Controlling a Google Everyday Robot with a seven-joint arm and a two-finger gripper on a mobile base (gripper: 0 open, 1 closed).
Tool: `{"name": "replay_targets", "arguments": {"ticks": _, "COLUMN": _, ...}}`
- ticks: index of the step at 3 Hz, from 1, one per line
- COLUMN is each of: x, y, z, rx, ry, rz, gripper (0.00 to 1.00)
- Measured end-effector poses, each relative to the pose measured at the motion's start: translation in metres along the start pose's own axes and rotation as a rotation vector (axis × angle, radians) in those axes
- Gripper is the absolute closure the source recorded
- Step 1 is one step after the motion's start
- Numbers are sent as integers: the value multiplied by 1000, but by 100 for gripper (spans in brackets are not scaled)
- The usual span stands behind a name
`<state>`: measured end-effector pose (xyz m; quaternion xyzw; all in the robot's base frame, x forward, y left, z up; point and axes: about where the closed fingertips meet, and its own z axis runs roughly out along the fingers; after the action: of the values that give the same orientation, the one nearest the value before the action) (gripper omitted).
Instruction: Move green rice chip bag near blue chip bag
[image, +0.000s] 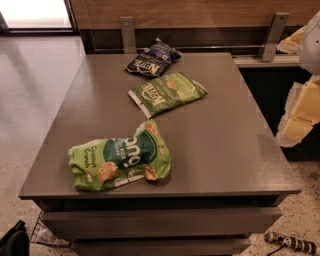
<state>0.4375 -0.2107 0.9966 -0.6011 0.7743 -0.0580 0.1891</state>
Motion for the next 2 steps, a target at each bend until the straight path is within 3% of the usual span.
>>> {"name": "replay_targets", "arguments": {"ticks": 1, "x": 0, "y": 0, "z": 0, "rx": 0, "ry": 0, "rz": 0, "gripper": 0}}
{"name": "replay_targets", "arguments": {"ticks": 2, "x": -33, "y": 2, "z": 13, "rx": -17, "ry": -96, "rz": -66, "gripper": 0}}
